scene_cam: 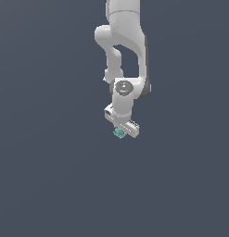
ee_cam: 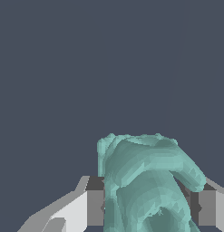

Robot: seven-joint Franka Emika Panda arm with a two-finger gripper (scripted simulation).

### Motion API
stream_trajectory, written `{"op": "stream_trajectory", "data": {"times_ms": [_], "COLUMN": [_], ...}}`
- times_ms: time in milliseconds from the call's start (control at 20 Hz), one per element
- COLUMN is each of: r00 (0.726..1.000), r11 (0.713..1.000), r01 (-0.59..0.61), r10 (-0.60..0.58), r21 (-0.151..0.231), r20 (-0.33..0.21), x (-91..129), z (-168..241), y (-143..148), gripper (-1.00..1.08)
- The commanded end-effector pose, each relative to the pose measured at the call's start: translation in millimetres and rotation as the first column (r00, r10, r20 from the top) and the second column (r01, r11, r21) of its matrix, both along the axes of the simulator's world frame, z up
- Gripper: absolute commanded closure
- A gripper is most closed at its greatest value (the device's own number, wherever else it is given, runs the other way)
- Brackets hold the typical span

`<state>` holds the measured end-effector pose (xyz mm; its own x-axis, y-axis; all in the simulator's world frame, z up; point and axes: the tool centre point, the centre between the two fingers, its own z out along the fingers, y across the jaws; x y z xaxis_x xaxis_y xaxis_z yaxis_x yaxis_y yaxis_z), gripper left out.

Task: Pick up the object and move it to a goal position.

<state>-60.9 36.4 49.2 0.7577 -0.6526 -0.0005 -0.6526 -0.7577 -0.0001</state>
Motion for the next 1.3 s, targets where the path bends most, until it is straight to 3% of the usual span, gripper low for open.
{"op": "stream_trajectory", "data": {"times_ms": [0, 450, 1250], "r00": [1.000, 1.000, 1.000], "r11": [1.000, 1.000, 1.000], "r01": [0.001, 0.001, 0.001], "r10": [-0.001, -0.001, -0.001], "r21": [0.000, 0.000, -0.001], "r20": [0.001, 0.001, 0.000], "x": [4, 28, 91], "z": [8, 63, 196], "y": [-6, -42, -130], "gripper": [1.08, 1.08, 1.08]}}
